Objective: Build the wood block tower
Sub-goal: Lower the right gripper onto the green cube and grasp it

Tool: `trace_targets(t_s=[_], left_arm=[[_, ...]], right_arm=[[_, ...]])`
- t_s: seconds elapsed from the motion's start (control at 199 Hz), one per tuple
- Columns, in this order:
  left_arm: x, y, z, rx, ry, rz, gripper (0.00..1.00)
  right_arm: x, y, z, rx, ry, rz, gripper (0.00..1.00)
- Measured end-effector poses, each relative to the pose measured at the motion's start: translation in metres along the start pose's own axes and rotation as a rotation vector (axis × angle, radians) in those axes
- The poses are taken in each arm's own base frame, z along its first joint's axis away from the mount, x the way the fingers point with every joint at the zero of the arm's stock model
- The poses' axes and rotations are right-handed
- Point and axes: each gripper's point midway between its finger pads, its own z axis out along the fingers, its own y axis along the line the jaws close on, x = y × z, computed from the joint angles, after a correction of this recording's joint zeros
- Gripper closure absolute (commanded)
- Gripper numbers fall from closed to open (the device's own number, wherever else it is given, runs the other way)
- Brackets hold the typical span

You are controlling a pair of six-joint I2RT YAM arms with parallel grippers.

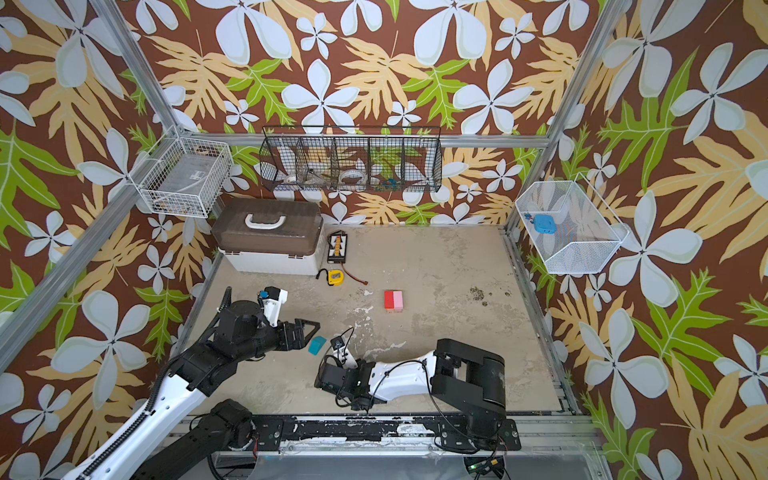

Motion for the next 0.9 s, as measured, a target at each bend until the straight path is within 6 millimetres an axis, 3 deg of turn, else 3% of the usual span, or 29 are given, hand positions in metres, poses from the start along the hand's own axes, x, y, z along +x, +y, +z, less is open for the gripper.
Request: trace_targets(t_s=[0.105, 0.261, 0.501, 0.902], left_arm=[[0.012, 0.003, 0.010, 0.018, 0.043, -0.009, 0.00], [0.015, 0.005, 0.015, 0.026, 0.049, -0.014, 0.00], [0.011, 0.000, 0.006, 0.058, -0.002, -0.010, 0.00], [0.014, 0.003, 0.012, 0.050, 0.014, -0.015, 0.00]], right_arm=[[0.003, 0.002, -0.003, -0.005, 0.003, -0.003, 0.46], [0.008, 0.001, -0.006, 0.005, 0.001, 0.000, 0.50], [0.008, -0.002, -0.004, 0.030, -0.016, 0.022, 0.53], [0.010, -0.011, -0.006, 0.059, -0.020, 0.060, 0.51]])
